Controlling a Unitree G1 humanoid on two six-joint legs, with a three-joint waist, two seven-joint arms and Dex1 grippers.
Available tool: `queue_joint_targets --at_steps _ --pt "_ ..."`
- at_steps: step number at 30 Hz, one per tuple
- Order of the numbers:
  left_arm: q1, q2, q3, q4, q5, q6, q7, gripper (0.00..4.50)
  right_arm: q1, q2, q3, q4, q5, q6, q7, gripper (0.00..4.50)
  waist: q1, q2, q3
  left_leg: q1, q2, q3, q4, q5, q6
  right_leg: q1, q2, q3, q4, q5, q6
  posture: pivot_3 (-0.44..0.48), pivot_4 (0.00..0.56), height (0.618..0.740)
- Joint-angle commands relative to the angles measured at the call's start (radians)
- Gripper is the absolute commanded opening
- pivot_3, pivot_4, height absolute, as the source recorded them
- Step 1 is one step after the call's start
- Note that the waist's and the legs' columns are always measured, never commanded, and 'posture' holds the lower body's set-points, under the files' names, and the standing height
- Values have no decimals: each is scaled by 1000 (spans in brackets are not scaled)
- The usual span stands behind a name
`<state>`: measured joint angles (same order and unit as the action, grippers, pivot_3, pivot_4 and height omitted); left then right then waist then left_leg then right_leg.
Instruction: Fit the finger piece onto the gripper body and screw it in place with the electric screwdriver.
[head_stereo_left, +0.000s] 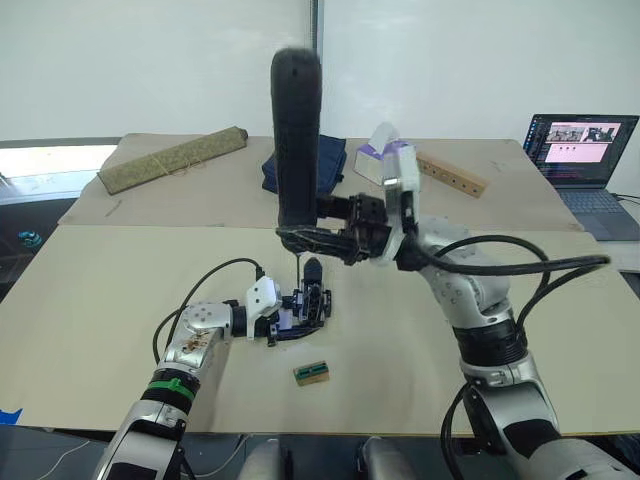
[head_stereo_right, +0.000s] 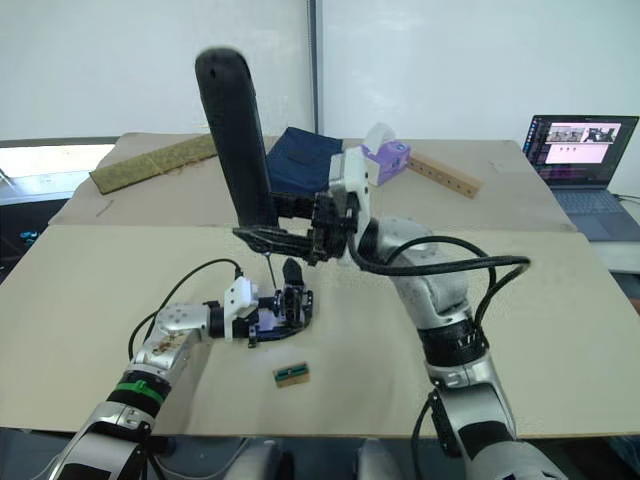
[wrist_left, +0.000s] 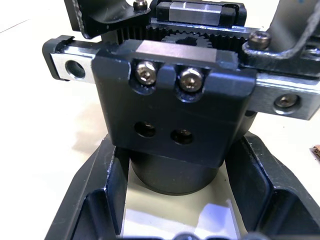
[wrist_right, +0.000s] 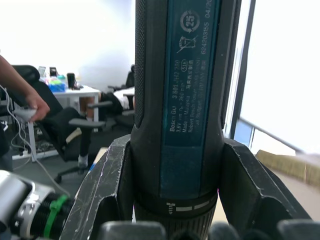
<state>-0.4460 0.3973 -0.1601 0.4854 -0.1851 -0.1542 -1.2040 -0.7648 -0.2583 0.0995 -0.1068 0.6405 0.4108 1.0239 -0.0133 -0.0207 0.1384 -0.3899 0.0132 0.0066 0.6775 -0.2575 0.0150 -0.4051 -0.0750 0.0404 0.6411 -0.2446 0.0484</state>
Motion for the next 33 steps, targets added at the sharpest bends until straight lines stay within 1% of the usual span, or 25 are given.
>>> queue_joint_targets --at_steps 1,4,6,8,9,11,14,15,18,21,23,25,27,29,30,33 --pt "25 -3 -19 -3 3 46 -10 2285 -17 2 -37 -58 43 -31 28 1931 -1 0 0 0 0 0 0 0 0 0 0 0 0 0 0 0 150 740" --pt "21 0 -12 -4 8 66 11 2285 -20 2 -48 -75 59 -31 36 1931 0 0 0 0 0 0 0 0 0 0 0 0 0 0 0 0 150 740" --pt "21 4 -4 1 17 58 32 3356 -32 4 -63 -100 88 -16 31 1931 0 0 0 0 0 0 0 0 0 0 0 0 0 0 0 0 150 740" --pt "27 17 0 5 21 44 31 4213 -62 11 -100 -147 189 58 -8 1931 0 0 0 0 0 0 0 0 0 0 0 0 0 0 0 0 150 740" --pt "30 25 8 6 20 33 34 4456 -85 12 -121 -167 241 91 -39 1931 -1 0 0 0 0 0 0 0 0 0 0 0 0 0 0 0 150 740" --pt "44 46 26 -6 -1 38 17 4456 -116 -16 -145 -202 297 141 -63 1931 -4 1 0 0 1 0 0 0 0 0 0 0 1 0 0 0 150 740" --pt "86 105 64 -36 -37 29 -23 4456 -107 -115 -187 -239 331 198 -61 1931 -11 0 0 1 3 -1 -2 0 0 -1 0 0 0 0 -1 0 150 740" --pt "101 127 84 -44 -53 27 -33 4456 -80 -158 -203 -247 327 204 -53 1931 -14 0 0 1 3 -2 -3 0 0 0 0 0 0 0 -1 0 150 740" --pt "150 193 148 -64 -119 19 -93 4456 21 -280 -246 -274 295 194 -16 1931 -15 0 1 1 3 -2 -4 0 0 0 -1 0 -1 -1 -2 0 150 740" --pt "190 238 192 -83 -168 10 -151 4456 99 -348 -283 -293 288 175 -9 1931 -16 3 4 0 3 -1 -4 0 0 -2 -3 1 -1 -1 -2 0 150 740" --pt "231 275 250 -106 -221 -40 -216 4456 206 -433 -330 -314 262 168 31 1931 -10 3 5 -2 3 0 -4 0 0 -4 -3 1 -1 -1 -2 0 150 740" --pt "283 317 305 -147 -274 -35 -264 4456 369 -489 -393 -336 217 122 80 1931 -2 1 6 -5 3 -1 -4 0 0 -5 -3 0 -3 -1 -2 0 150 740" --pt "321 344 329 -182 -300 -19 -287 4456 475 -504 -431 -345 192 78 100 1931 3 1 6 -9 3 -3 -4 0 0 -8 -3 -1 -5 -1 -2 0 150 740" --pt "360 362 342 -239 -319 -3 -298 4456 544 -493 -456 -357 175 38 95 1931 3 3 7 -15 2 -1 -2 0 0 -15 -5 0 -2 0 -1 0 150 740" --pt "375 364 346 -273 -334 15 -295 4456 562 -482 -459 -369 173 25 84 1931 2 4 7 -17 2 0 1 0 0 -17 -5 1 -1 0 0 0 150 740" --pt "404 355 340 -370 -356 49 -284 4456 566 -451 -438 -413 190 9 45 1931 -3 4 8 -16 2 2 1 1 1 -16 -5 2 0 1 0 0 150 740"
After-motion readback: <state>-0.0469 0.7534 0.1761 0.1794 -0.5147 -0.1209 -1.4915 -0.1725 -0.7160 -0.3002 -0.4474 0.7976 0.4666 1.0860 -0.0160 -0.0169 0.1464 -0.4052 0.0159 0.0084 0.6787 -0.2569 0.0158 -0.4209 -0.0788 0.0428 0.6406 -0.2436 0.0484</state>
